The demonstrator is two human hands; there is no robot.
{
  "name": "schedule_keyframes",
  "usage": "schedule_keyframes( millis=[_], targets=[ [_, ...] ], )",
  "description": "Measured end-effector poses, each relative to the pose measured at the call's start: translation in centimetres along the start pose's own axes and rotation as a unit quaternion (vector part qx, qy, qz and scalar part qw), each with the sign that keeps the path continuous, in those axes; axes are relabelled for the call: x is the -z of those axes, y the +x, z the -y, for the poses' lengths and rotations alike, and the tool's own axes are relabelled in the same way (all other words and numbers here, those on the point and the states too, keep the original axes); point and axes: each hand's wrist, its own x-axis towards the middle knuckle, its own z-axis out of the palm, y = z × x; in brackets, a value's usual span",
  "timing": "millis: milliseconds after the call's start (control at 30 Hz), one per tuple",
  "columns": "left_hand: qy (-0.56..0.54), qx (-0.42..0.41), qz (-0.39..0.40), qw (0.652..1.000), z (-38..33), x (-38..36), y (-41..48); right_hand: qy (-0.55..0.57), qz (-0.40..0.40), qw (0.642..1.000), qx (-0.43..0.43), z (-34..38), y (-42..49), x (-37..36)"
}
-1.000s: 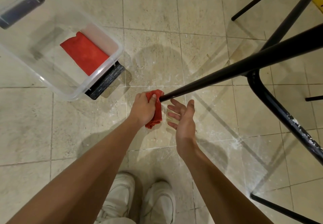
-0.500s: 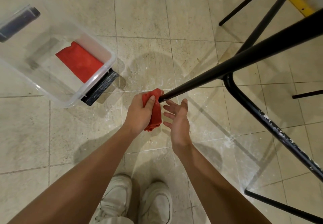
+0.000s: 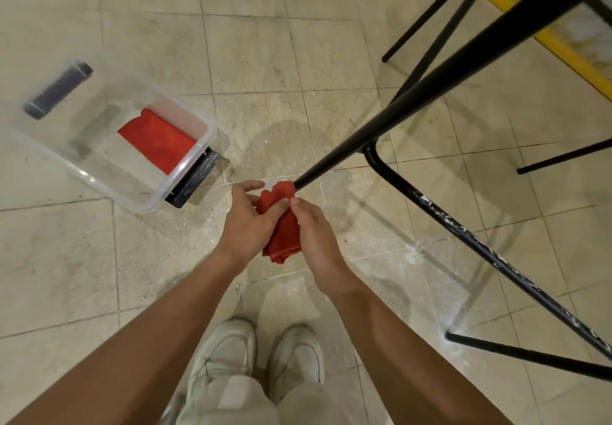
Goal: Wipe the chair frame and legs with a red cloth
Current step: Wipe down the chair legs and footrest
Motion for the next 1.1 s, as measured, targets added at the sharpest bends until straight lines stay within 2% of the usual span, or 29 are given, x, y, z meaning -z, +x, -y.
schedule_keyframes(
  millis=[133,233,367,533,700,867,1100],
  targets=[
    [0.023,0.006,0.017,1.0,-1.1,0.1,-1.2,-0.009,0.008,1.0,0.008,0.7,-1.3,0.0],
    [0.02,0.021,0.061,0.998,-1.9,0.7,-1.3,-0.007,0.01,1.0,0.014,0.7,-1.6,0.8],
    [0.106,-0.015,0.091,0.99,-2.6,1.3,-1.8,0.034,-0.008,0.999,-0.015,-0.1,-1.8,1.7],
    [0.11,-0.024,0.007,0.994,-3.0,1.3,-1.6,0.106,-0.074,0.991,-0.04,-0.8,-2.3,3.2],
    [0.085,-0.017,-0.031,0.996,-2.8,0.8,-0.7,0.081,-0.08,0.993,0.036,0.0,-1.6,2.2],
    [0.064,-0.02,-0.043,0.997,-2.1,1.1,0.8,0.087,-0.117,0.986,0.083,1.2,0.4,-0.6],
    [0.064,-0.025,-0.036,0.997,-0.5,0.6,3.1,0.0,-0.183,0.973,0.14,-1.3,3.6,-2.4]
  ],
)
